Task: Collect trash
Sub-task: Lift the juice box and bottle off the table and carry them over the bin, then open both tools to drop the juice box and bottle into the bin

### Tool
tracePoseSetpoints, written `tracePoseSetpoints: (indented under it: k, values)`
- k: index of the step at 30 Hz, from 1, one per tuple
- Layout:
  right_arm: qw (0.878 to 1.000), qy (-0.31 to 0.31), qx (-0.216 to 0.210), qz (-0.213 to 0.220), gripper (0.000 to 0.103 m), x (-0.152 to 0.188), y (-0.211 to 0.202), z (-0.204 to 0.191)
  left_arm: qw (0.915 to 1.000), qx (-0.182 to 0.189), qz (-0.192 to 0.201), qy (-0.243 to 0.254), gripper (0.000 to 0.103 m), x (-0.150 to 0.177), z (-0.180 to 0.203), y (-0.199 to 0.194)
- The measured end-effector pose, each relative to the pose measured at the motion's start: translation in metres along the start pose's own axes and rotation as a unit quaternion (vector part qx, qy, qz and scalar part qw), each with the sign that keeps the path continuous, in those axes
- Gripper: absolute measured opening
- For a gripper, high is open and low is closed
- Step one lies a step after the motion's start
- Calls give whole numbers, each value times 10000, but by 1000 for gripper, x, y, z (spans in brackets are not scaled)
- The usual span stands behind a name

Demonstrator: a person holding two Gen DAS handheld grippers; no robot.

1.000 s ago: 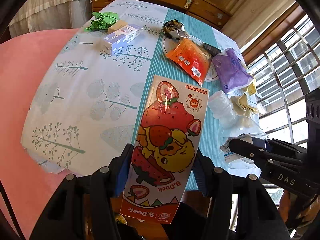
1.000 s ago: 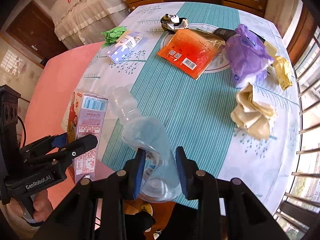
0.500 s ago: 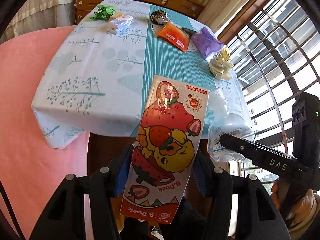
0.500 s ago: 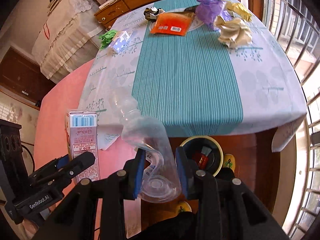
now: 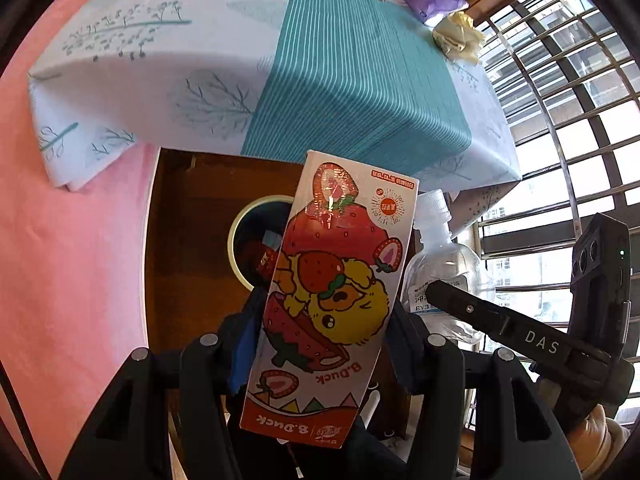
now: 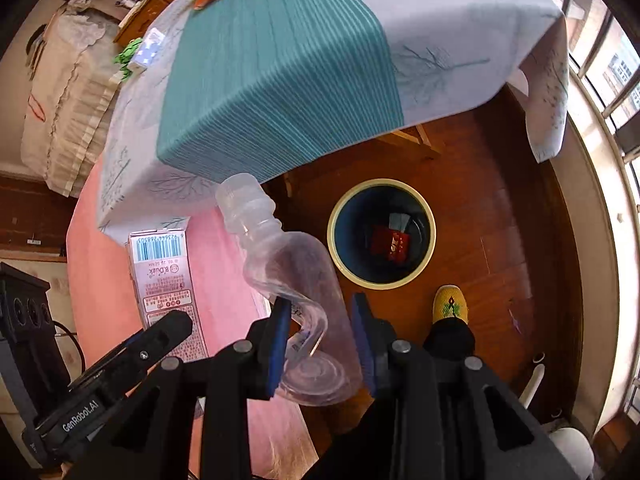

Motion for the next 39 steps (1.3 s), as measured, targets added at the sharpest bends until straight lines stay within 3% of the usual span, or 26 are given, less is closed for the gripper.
tracePoseSetpoints:
  k: [7, 18, 20, 22, 23, 25, 30, 39]
  values:
    - [9970, 744, -206, -39, 31, -4, 88, 60, 9994, -243, -162, -185, 54, -4, -27, 92]
    - [9917, 1226, -374, -124, 34, -32, 232, 126, 9984, -493, -128, -226, 56, -15, -60, 245]
    - [9907, 1295, -365, -214, 38, -38, 252, 134, 9983, -529, -94, -219, 60, -17, -67, 263]
    - [9915, 1266, -251, -177, 51, -43, 264, 141, 9977, -640, -63, -201, 79, -18, -73, 277]
    - [9919, 1248, -204, -128, 57, -45, 268, 143, 9971, -730, -18, -207, 84, -18, -77, 283]
    - [9923, 1217, -211, -98, 60, -48, 275, 146, 9968, -757, -60, -232, 92, -17, -82, 293]
    - [9948, 1009, -120, -108, 60, -52, 275, 143, 9947, -1000, -4, -220, 92, -17, -85, 292]
    - [9984, 537, -81, -155, 60, -44, 221, 111, 9905, -1284, 296, -388, 92, -6, -73, 224]
Point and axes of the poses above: each gripper's, at about its wrist camera, not at the fingertips, and y roughly the way its jaws point, z to its right, x to its underside, the point moved 3 cm from there along y, roughly the way its jaws point, and after that the axes turned 1 degree about -y, right-handed, at the moved point
